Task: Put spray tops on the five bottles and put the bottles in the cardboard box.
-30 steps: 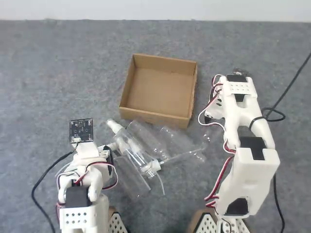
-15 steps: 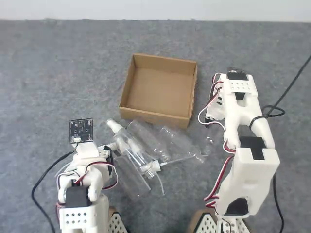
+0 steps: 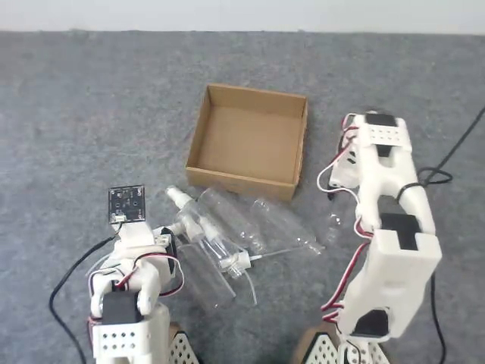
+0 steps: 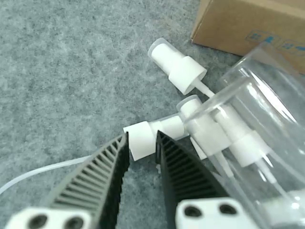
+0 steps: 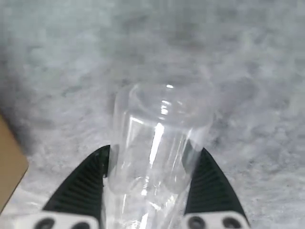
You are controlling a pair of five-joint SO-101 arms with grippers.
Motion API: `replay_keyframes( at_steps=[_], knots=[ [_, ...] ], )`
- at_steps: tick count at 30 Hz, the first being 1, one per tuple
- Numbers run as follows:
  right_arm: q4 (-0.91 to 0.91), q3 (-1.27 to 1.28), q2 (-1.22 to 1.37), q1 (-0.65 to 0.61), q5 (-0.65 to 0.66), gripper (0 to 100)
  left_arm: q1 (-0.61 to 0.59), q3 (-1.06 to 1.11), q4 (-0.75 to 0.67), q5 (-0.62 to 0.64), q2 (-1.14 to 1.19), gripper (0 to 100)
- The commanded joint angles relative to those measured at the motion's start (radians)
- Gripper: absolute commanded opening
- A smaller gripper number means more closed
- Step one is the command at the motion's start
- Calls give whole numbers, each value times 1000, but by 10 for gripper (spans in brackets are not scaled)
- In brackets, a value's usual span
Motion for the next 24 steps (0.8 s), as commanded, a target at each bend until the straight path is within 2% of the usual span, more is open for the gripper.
replay_keyframes(
  at_steps=[1, 12, 24],
  knots=[
    [16, -64, -35, 70, -91, 20, 2, -8, 5, 9, -14, 84],
    [16, -64, -35, 156, -362, 20, 2, -8, 5, 9, -14, 84],
    [16, -64, -36, 147, -374, 20, 2, -8, 5, 9, -14, 84]
  ],
)
